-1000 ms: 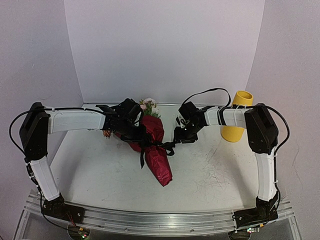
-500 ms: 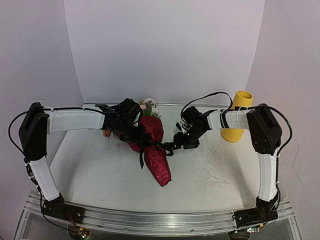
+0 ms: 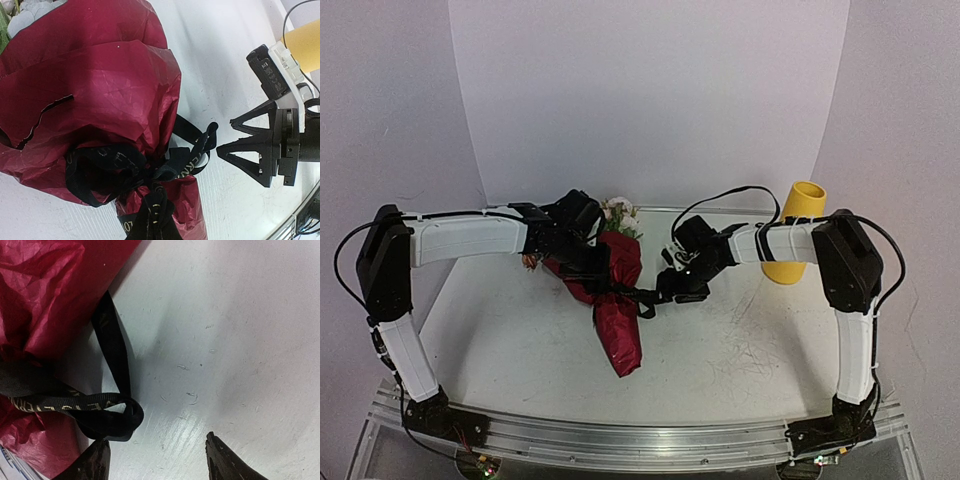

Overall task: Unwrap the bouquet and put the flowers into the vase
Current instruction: Adjust the fake flower at the center of the board, then untie the ribbon from the wrapping paper.

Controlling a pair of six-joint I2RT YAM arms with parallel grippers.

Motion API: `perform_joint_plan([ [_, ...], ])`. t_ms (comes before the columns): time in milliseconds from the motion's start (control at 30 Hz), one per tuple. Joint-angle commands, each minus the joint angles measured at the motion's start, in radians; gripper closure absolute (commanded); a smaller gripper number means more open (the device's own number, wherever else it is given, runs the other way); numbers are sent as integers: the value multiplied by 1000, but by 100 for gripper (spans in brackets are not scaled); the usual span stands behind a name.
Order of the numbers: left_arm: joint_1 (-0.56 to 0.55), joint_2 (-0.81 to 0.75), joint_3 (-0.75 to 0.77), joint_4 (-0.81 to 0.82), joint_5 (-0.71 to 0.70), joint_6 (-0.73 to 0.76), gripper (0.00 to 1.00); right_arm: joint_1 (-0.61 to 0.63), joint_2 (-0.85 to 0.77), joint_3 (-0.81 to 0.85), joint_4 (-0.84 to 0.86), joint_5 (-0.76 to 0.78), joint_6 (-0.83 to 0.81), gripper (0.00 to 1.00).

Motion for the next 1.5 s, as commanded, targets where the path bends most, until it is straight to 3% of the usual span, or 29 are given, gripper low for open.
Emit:
perform_joint_plan([
  [0,-3,-50,43,3,-31,-3,100,19,14,32,-31,-10,3,32],
  [333,-3,-52,25,3,-32,-5,100,45,63,64,-32,-8,2,32],
  [567,-3,-60,6,3,-30,-10,100,58,131,129,-115,112,21,37],
  [1100,-3,-110,-53,0,-68,-4,100,59,-3,26,-239,458,46,62],
  [1333,-3,-124,-70,-2,-73,-15,100,59,-65,-18,-258,456,51,62],
  [1467,-3,-135,-88,-2,-71,-25,100,59,-135,-64,-144,280,-23,59],
])
